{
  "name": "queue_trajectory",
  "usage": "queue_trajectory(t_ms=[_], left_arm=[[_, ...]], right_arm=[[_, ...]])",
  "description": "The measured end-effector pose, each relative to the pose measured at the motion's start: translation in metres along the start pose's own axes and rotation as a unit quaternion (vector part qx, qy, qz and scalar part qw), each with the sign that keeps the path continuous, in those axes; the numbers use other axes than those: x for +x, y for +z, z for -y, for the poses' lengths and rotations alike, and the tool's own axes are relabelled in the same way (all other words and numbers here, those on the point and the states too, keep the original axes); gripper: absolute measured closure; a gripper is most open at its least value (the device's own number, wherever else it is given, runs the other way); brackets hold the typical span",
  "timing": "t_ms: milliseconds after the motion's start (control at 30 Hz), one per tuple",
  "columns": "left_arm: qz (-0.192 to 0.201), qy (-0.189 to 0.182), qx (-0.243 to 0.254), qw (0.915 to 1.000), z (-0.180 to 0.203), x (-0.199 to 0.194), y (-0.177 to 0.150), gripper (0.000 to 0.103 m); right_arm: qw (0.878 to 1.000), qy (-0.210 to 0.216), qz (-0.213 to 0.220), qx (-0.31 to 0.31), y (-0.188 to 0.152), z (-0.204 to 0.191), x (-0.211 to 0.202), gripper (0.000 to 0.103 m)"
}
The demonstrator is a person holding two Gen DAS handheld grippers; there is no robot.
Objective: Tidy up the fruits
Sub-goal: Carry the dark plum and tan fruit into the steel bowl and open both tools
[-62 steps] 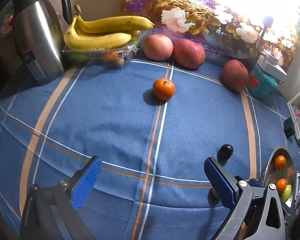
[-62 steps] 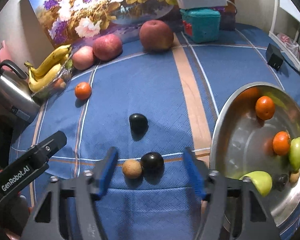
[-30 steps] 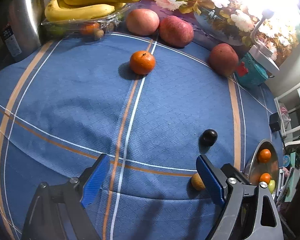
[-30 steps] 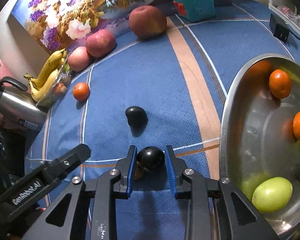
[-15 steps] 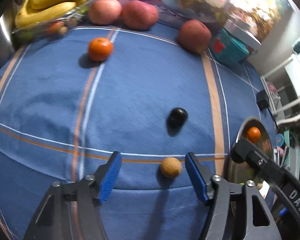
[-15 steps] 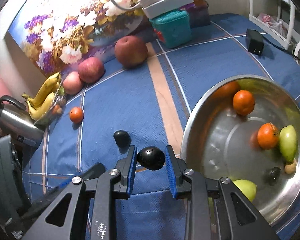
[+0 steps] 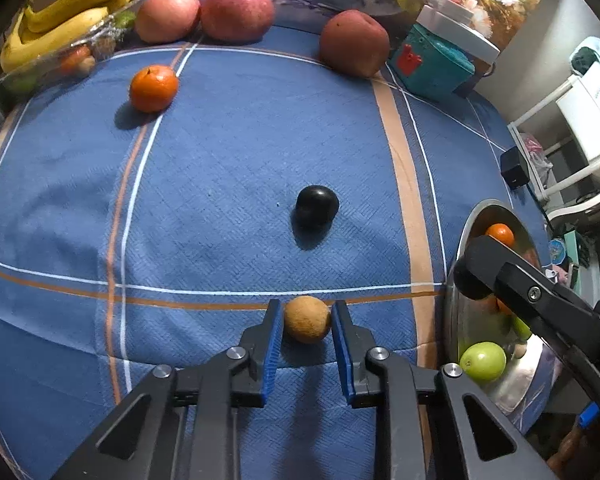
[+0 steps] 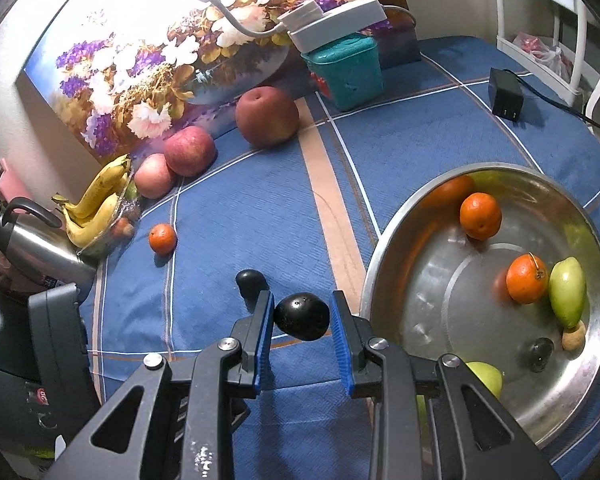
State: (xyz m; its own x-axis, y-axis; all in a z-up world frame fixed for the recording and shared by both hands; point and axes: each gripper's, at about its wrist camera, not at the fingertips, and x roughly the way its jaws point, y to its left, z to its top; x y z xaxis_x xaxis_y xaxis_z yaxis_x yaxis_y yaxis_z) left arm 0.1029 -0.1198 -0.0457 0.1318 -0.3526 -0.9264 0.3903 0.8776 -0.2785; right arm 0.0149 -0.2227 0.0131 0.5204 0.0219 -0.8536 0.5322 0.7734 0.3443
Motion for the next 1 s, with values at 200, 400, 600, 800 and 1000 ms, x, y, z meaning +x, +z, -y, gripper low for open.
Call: queue_trajectory(t_ms=[200,400,600,800,1000], left_arm=[[0.015,-0.005,-0.009,0.9998,-0.008,-0.016,-0.002,0.077],[0.048,-0.011,-0.009,0.9988,-0.01,-0.04,-0.001,0.077],[0.07,-0.02,0.005,0.9973,-0.004,-0.064,-0.003,0.077],[0.083,-0.03,0.035,0.9955,0.021,-0.071,-0.005,0.077],[0.084,-0.039,0.088,0.9918,0.059,-0.068,-0.013,0.077]], right_arm=[[1.0,0.002,0.0,0.001,0.0,0.0,-0.001,0.074],[1.0,0.003,0.0,0.01,0.0,0.004,-0.001,0.074],[0.999,-0.025,0.008,0.029,0.004,0.019,-0.005,0.074],[0.995,-0.062,0.015,0.076,0.006,0.056,-0.012,0.074],[0.989,-0.087,0.024,0.12,0.007,0.092,-0.023,0.074]])
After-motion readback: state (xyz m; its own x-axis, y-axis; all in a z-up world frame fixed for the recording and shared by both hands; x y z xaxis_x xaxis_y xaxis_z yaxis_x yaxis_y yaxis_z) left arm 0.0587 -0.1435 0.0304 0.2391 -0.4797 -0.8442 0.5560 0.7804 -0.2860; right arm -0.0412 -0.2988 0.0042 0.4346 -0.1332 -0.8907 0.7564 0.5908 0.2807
